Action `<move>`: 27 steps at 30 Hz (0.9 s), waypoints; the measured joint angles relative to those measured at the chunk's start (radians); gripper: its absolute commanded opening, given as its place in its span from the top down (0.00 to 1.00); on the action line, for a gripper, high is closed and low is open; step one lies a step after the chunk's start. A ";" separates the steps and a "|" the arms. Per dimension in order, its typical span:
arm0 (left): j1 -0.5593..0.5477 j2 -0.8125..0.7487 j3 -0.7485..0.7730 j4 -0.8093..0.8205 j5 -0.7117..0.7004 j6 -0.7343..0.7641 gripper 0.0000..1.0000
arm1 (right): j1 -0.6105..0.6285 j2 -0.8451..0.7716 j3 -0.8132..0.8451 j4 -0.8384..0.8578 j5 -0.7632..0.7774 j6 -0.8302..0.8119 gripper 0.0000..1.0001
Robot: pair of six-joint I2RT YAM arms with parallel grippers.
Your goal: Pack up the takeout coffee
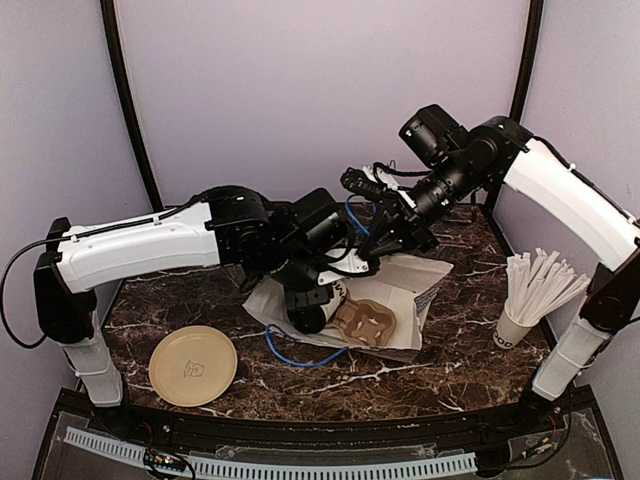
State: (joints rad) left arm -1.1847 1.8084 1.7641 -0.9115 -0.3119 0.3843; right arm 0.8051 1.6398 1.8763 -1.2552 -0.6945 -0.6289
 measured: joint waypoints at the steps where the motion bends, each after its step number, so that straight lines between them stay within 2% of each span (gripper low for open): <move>1: 0.004 -0.006 0.000 -0.002 0.004 -0.005 0.65 | -0.011 -0.002 0.003 0.007 -0.010 0.000 0.98; 7: 0.024 -0.014 0.000 -0.003 0.038 -0.035 0.68 | -0.050 -0.004 0.003 0.023 -0.012 -0.001 0.96; 9: 0.026 -0.021 0.000 -0.004 0.048 -0.043 0.58 | -0.050 -0.004 0.003 0.032 -0.016 0.002 0.96; 10: 0.027 -0.026 -0.004 -0.003 0.051 -0.048 0.45 | -0.050 -0.005 0.003 0.038 -0.019 0.006 0.96; 13: 0.029 -0.057 -0.051 0.037 0.051 -0.072 0.19 | -0.047 -0.013 0.000 0.071 -0.021 0.023 0.96; 15: 0.028 -0.079 -0.097 0.079 0.034 -0.098 0.13 | -0.047 -0.015 -0.001 0.082 -0.020 0.034 0.97; 21: 0.015 -0.092 -0.178 0.202 -0.030 -0.216 0.09 | -0.047 -0.015 -0.001 0.097 -0.007 0.053 0.99; 27: 0.005 -0.059 -0.185 0.272 -0.098 -0.351 0.05 | -0.039 -0.015 -0.008 0.108 -0.009 0.063 1.00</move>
State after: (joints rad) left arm -1.1793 1.7493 1.5791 -0.6395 -0.4095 0.0338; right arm 0.7662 1.6245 1.8679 -1.1477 -0.7036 -0.5663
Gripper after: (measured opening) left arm 0.932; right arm 0.007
